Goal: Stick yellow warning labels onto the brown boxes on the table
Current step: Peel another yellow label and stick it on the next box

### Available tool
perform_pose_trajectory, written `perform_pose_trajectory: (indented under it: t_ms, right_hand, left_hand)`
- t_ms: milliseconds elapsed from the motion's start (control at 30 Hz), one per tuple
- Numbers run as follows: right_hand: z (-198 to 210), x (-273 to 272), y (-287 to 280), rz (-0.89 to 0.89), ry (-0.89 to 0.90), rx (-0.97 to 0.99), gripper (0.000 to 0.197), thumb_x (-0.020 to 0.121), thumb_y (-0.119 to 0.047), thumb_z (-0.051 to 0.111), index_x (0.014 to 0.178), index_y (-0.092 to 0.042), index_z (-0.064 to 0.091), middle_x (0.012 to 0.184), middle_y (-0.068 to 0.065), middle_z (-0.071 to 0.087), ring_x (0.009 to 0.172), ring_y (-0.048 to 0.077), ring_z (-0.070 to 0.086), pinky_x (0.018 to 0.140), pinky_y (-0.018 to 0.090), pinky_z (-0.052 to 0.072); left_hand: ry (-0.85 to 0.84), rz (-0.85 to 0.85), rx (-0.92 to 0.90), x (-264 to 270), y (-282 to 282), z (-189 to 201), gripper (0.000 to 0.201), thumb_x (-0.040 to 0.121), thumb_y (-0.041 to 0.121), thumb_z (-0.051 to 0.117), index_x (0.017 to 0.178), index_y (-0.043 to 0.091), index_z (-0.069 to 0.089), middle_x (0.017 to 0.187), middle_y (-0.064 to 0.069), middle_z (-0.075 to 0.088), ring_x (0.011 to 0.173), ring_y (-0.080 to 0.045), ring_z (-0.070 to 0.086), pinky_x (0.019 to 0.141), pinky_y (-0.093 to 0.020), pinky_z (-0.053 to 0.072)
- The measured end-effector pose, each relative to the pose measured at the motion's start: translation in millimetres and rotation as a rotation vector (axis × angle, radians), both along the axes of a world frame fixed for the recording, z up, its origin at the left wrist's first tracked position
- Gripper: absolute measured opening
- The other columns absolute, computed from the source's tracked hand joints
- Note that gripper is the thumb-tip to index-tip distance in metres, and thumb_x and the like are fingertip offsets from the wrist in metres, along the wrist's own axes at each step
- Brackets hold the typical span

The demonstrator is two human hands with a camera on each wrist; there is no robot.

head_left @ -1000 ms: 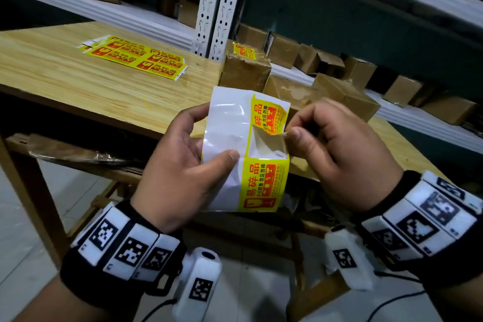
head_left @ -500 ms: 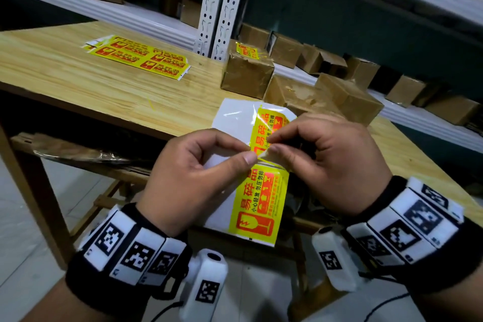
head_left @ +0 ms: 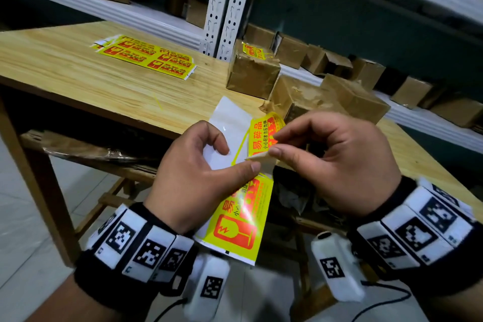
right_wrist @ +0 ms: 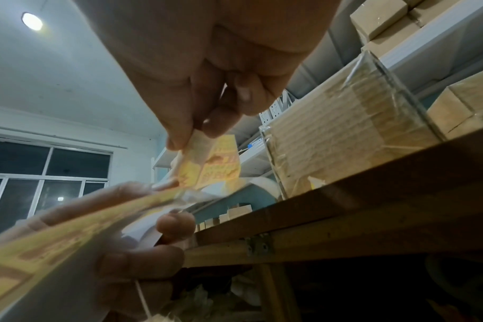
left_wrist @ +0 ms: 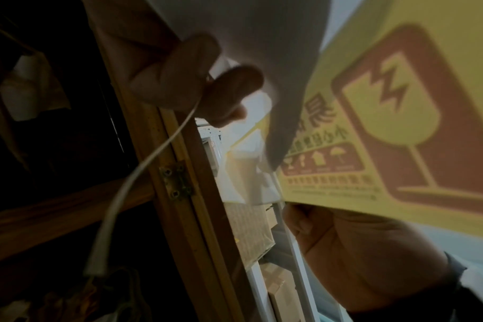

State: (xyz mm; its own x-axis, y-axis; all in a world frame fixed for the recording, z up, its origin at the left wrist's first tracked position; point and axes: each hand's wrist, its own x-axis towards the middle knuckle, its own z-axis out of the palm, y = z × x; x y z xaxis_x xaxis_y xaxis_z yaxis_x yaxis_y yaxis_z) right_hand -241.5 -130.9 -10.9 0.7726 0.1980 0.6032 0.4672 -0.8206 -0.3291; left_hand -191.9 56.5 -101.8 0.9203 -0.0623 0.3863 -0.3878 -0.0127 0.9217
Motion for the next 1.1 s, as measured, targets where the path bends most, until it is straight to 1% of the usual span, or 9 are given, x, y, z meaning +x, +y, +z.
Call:
perform_pose_trajectory:
  t_ms: [67, 200, 300, 400, 533, 667, 900, 1000, 1100]
  right_hand:
    - [2, -1, 0, 0.008, -0.002, -0.006, 0.014, 0.080, -0.027, 0.085, 0.092, -0.023, 0.079, 0.080, -0.017, 0.074, 0.078, 0.003, 0.071, 0.065, 0.018, 0.054]
    - [11, -1, -6, 0.016, -0.011, 0.071, 0.013, 0.082, -0.022, 0.083, 0.093, -0.020, 0.077, 0.083, -0.013, 0.076, 0.077, 0.005, 0.073, 0.064, 0.020, 0.057]
    - [19, 0, -12, 0.053, 0.023, 0.193, 0.011, 0.084, -0.012, 0.080, 0.094, -0.012, 0.076, 0.075, -0.010, 0.075, 0.068, 0.001, 0.073, 0.058, 0.012, 0.053]
    - [26, 1, -18, 0.081, 0.011, 0.305, 0.008, 0.085, -0.009, 0.078, 0.092, -0.009, 0.074, 0.077, 0.005, 0.077, 0.059, 0.013, 0.072, 0.051, 0.021, 0.055]
    - [31, 7, -32, 0.069, -0.002, 0.476, 0.008, 0.086, -0.011, 0.076, 0.093, -0.012, 0.073, 0.080, 0.011, 0.077, 0.067, 0.028, 0.074, 0.059, 0.037, 0.061]
    - [36, 12, -44, 0.095, -0.020, 0.628, 0.005, 0.087, -0.013, 0.075, 0.092, -0.015, 0.073, 0.078, 0.013, 0.076, 0.073, 0.033, 0.075, 0.069, 0.041, 0.062]
    - [60, 29, -61, 0.083, -0.158, 0.719, 0.009, 0.089, -0.004, 0.073, 0.088, -0.013, 0.071, 0.075, 0.005, 0.077, 0.074, 0.028, 0.076, 0.070, 0.035, 0.062]
    - [58, 45, -71, 0.015, -0.125, 0.770, 0.009, 0.088, -0.001, 0.074, 0.085, -0.010, 0.071, 0.072, 0.006, 0.077, 0.072, 0.026, 0.076, 0.070, 0.034, 0.062]
    - [47, 60, -81, -0.073, -0.062, 0.769, 0.010, 0.084, -0.004, 0.078, 0.080, -0.013, 0.075, 0.073, 0.009, 0.078, 0.075, 0.029, 0.077, 0.071, 0.038, 0.062]
  left_hand:
    - [0.012, -0.004, -0.006, 2, 0, -1, 0.056, 0.054, 0.051, 0.090, 0.082, 0.020, 0.053, 0.088, -0.020, 0.068, 0.078, -0.040, 0.064, 0.068, -0.060, 0.056]
    - [0.016, 0.001, 0.028, 3, 2, -2, 0.048, 0.055, 0.041, 0.089, 0.079, 0.021, 0.052, 0.070, -0.002, 0.057, 0.062, -0.014, 0.049, 0.059, -0.036, 0.045]
    - [0.017, -0.015, 0.018, 4, 3, -4, 0.048, 0.055, 0.043, 0.088, 0.080, 0.022, 0.053, 0.079, -0.016, 0.061, 0.068, -0.021, 0.053, 0.064, -0.047, 0.050]
    - [0.033, -0.028, -0.003, 7, 4, -6, 0.049, 0.054, 0.043, 0.087, 0.083, 0.022, 0.054, 0.083, -0.019, 0.065, 0.074, -0.037, 0.061, 0.071, -0.060, 0.055]
    - [0.069, -0.040, -0.022, 10, 5, -8, 0.050, 0.051, 0.043, 0.089, 0.083, 0.023, 0.056, 0.092, -0.018, 0.073, 0.085, -0.043, 0.070, 0.074, -0.065, 0.057]
    - [0.074, -0.051, -0.092, 11, 9, -7, 0.049, 0.051, 0.039, 0.092, 0.082, 0.024, 0.057, 0.098, -0.018, 0.075, 0.091, -0.046, 0.072, 0.077, -0.068, 0.057]
    - [0.012, -0.044, -0.183, 9, 13, 3, 0.049, 0.052, 0.036, 0.092, 0.082, 0.020, 0.057, 0.093, -0.019, 0.074, 0.074, -0.022, 0.069, 0.068, -0.051, 0.059]
    - [0.011, -0.038, -0.209, 12, 10, 6, 0.049, 0.052, 0.036, 0.092, 0.082, 0.020, 0.057, 0.096, -0.026, 0.071, 0.076, -0.025, 0.066, 0.072, -0.057, 0.058]
    - [0.000, -0.045, -0.266, 14, 7, 9, 0.047, 0.055, 0.022, 0.093, 0.083, 0.016, 0.055, 0.098, -0.030, 0.070, 0.075, -0.024, 0.067, 0.069, -0.044, 0.056]
